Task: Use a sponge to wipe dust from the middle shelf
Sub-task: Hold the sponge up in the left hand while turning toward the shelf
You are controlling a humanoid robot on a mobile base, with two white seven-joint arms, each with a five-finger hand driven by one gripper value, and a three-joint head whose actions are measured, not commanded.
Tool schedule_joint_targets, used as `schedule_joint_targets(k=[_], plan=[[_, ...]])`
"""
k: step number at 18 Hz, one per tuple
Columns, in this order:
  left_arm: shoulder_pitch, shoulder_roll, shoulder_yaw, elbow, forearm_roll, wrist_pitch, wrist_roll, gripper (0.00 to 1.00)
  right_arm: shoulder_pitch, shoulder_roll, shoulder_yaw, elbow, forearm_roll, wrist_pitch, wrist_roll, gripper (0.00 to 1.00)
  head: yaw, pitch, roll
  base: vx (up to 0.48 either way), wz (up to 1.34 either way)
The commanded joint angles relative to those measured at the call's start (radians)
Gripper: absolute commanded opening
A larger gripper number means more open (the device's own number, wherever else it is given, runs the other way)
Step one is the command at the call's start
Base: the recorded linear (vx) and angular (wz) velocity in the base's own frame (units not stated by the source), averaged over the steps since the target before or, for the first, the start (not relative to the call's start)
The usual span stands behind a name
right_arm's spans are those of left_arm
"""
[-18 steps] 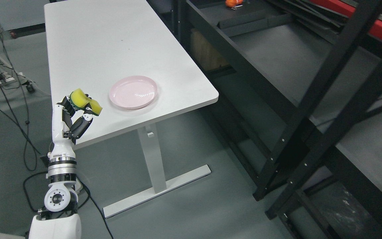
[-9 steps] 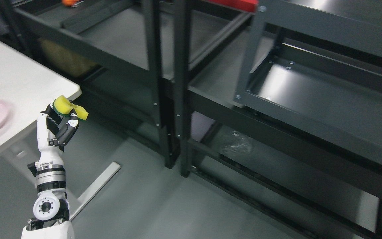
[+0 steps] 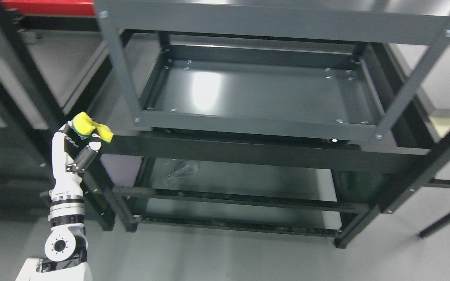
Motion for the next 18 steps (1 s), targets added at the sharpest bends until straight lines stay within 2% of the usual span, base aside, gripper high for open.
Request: schedule_joint_targets(k=[1,4,9,12,14,18], plan=[[0.075,0.017,-0.371,-0.122,-0.018,-0.076,-0.110,0.00,0.000,-0.017,0.000,-0.017,0.000,0.001,0.001,1.00,0.0000,0.000,0.000,0.073,-0.75],[0.049,0.017,-0.545,-0.135,-0.060,-0.139,-0.186,0.00,0.000,-0.017,0.000,-0.017,0.000,0.001,0.001,1.00,0.0000,0.000,0.000,0.075,-0.39],[-0.152,0.017,-0.706,-0.127,-0.327,-0.201,-0.256,0.00,0.000,-0.017,0.000,-0.017,0.000,0.001,0.001,1.00,0.0000,0.000,0.000,0.040,-0.13],[-0.329,0.017,-0.841,-0.127,-0.479,-0.201,-0.261,0.00,0.000,-0.017,0.000,-0.017,0.000,0.001,0.001,1.00,0.0000,0.000,0.000,0.000,0.00],[-0.458,0.017,-0.870,-0.127,-0.551,-0.202,-0.279,0.00,0.000,-0.017,0.000,-0.017,0.000,0.001,0.001,1.00,0.0000,0.000,0.000,0.000,0.00],[-0.765,0.017,-0.880,-0.121,-0.603,-0.222,-0.298,0.00,0.000,-0.017,0.000,-0.017,0.000,0.001,0.001,1.00,0.0000,0.000,0.000,-0.007,0.01]])
